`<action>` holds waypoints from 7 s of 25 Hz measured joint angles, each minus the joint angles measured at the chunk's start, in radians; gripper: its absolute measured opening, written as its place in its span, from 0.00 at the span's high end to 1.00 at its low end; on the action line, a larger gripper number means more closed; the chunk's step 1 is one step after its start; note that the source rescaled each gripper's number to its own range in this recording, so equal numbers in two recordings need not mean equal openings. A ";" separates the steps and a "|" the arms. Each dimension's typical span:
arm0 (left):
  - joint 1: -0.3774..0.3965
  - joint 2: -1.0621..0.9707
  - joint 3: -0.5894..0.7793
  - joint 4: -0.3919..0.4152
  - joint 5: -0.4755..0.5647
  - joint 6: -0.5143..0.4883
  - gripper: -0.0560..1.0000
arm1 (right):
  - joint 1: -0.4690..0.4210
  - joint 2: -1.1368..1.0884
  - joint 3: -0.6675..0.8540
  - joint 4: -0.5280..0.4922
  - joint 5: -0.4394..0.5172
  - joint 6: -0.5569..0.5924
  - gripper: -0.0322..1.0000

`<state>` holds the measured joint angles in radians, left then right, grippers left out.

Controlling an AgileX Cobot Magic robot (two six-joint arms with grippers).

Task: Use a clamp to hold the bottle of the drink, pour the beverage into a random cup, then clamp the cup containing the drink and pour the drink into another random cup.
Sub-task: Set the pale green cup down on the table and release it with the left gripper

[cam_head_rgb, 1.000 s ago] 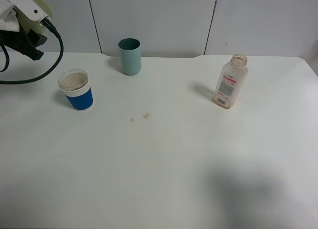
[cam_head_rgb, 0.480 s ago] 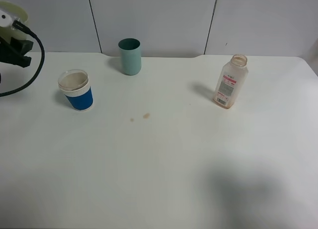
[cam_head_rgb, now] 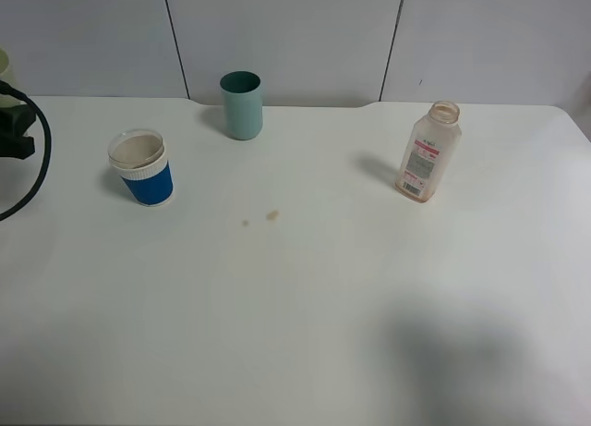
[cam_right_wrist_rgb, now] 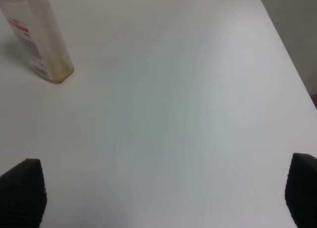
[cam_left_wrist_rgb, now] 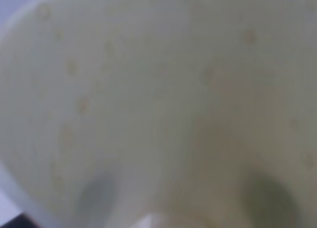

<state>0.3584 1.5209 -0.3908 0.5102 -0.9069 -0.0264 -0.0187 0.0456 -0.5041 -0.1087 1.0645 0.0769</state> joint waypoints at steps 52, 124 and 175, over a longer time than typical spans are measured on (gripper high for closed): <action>-0.093 0.306 0.231 0.105 -0.302 0.054 0.95 | 0.000 0.000 0.000 0.000 0.000 0.000 0.07; -0.600 0.531 -0.004 -0.024 -0.302 0.053 0.95 | 0.000 0.000 0.000 0.000 0.000 0.000 0.07; -0.659 0.410 0.095 -0.182 -0.303 -0.256 0.02 | 0.000 0.000 0.000 0.000 0.000 0.000 0.07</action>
<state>-0.3008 1.9313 -0.2961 0.3279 -1.2099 -0.2825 -0.0187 0.0456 -0.5041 -0.1087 1.0645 0.0769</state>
